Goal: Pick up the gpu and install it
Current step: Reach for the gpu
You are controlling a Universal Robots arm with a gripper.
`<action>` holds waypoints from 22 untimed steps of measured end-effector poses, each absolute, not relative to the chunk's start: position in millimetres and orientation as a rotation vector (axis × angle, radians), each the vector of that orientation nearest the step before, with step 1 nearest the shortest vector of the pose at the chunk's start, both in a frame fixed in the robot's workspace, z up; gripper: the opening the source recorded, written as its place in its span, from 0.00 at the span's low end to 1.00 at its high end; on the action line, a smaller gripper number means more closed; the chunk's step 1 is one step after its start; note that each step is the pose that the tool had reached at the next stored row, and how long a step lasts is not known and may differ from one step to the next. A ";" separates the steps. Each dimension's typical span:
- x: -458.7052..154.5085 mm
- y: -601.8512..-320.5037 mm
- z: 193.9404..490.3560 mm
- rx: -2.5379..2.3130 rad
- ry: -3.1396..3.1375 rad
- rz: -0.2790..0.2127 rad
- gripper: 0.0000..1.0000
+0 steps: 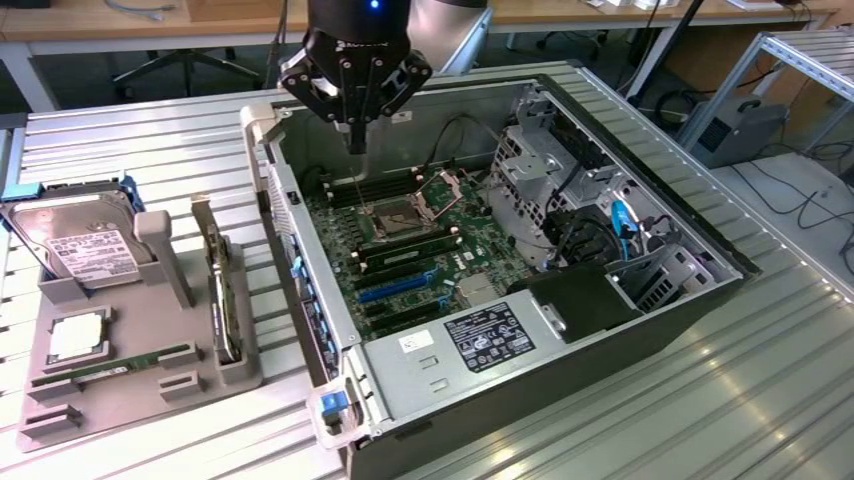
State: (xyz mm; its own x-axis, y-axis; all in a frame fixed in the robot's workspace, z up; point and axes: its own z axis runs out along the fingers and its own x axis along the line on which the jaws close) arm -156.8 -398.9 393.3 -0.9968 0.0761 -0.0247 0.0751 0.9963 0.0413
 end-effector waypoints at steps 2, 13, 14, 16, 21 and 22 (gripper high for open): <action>-157.2 -398.9 393.3 0.118 3.112 0.063 0.11; -160.0 -398.9 393.3 0.118 3.112 0.062 0.11; -160.2 -398.9 393.3 0.118 3.112 0.062 0.11; -160.6 -398.9 393.3 0.118 3.112 0.062 0.11; -161.5 -398.9 393.3 0.118 3.113 0.060 0.11; -161.7 -398.9 393.3 0.118 3.112 0.060 0.11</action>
